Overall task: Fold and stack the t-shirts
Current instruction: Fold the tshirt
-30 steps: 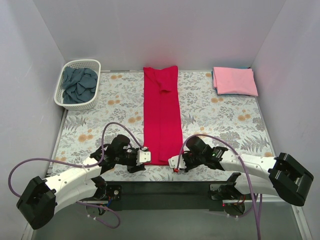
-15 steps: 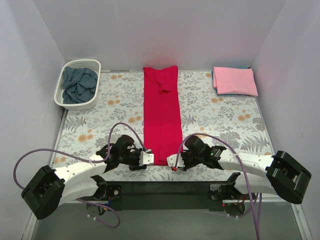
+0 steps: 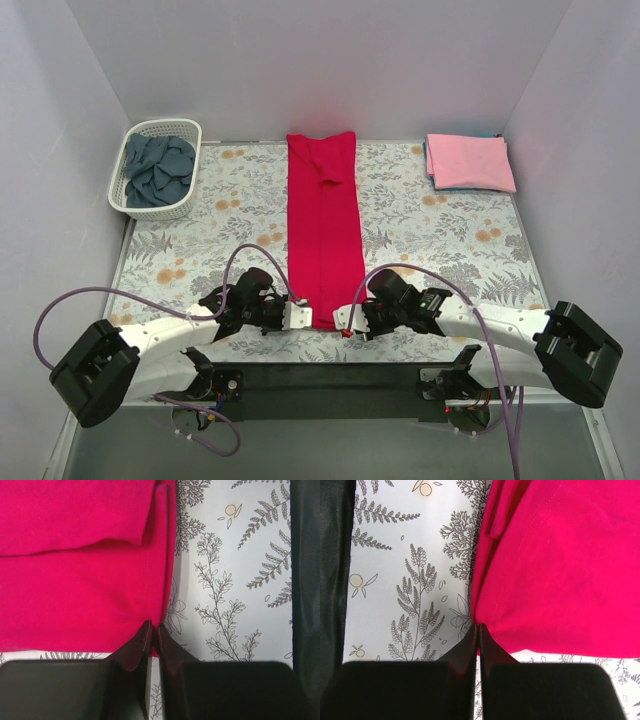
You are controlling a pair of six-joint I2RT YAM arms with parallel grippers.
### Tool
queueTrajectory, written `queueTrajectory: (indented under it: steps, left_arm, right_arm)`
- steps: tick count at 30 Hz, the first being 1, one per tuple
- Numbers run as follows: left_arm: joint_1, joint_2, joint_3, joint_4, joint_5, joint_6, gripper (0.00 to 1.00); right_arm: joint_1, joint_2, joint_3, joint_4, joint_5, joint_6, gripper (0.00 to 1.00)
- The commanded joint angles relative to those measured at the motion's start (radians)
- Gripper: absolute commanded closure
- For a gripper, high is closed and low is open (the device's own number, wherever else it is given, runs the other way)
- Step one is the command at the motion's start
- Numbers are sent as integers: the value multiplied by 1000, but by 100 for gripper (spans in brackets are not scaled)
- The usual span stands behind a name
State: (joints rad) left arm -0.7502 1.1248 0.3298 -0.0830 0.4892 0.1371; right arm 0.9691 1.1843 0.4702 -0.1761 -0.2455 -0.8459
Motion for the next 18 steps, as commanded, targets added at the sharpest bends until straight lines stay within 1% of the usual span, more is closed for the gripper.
queueTrajectory:
  steps: [1, 8, 10, 12, 15, 16, 18]
  left_arm:
    - [-3, -42, 34, -128, -5, 13, 100]
    - [-9, -135, 83, -265, 98, -43, 100]
    - [-8, -160, 94, -270, 88, -96, 100]
    - [-5, -154, 116, -290, 75, -106, 100]
    - [73, -117, 181, -305, 113, -116, 100]
    - [118, -103, 211, -317, 141, -96, 100]
    - [150, -80, 239, -316, 149, -64, 100]
  right_arm:
    - [0, -40, 47, -111, -14, 53, 99]
    - [0, -106, 93, -178, -44, 76, 99]
    - [0, -121, 120, -186, -29, 83, 99]
    - [0, -132, 140, -203, -14, 87, 99]
    - [-15, -141, 162, -206, 15, 64, 99]
    - [-26, -140, 168, -207, 17, 48, 99]
    - [-64, -121, 199, -206, 9, 24, 99]
